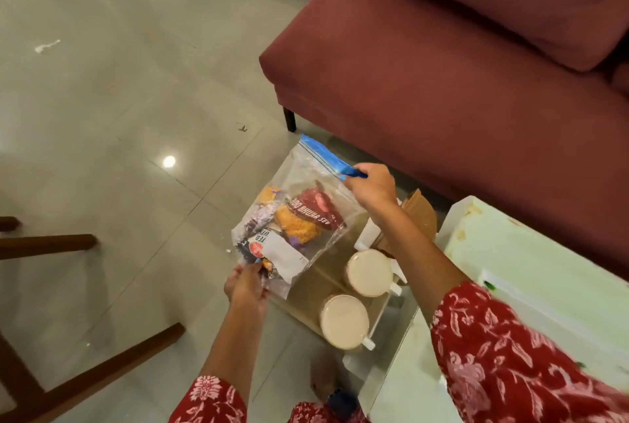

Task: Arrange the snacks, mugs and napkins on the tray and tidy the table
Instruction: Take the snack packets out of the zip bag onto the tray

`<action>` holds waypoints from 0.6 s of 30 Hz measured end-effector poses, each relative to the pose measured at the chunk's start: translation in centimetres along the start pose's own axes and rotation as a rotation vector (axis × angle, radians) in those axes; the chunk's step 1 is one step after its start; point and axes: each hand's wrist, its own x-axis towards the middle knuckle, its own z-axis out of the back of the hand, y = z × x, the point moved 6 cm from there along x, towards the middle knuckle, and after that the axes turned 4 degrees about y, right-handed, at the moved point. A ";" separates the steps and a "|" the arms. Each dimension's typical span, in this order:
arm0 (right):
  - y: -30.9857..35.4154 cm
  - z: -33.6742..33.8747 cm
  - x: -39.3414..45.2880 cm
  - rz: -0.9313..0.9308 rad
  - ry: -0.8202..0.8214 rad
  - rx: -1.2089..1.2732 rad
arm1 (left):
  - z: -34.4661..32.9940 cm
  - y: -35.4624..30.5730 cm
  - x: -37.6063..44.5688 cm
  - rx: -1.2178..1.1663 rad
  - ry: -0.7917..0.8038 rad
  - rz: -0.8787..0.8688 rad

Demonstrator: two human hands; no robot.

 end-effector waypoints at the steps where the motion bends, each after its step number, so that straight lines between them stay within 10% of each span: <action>1: 1.1 1.2 -0.8 0.021 0.005 0.060 | -0.6 -0.3 -0.7 0.014 0.014 -0.014; 10: 7.7 16.6 -12.2 0.274 0.028 0.563 | -8.7 -2.3 -14.2 0.522 0.126 -0.493; 14: 6.6 22.4 -17.4 0.401 -0.124 0.349 | -13.2 -3.3 -26.1 0.413 0.319 -0.898; 18: 2.9 27.0 -22.8 0.476 -0.297 0.064 | -18.1 -0.9 -35.9 0.431 0.489 -0.922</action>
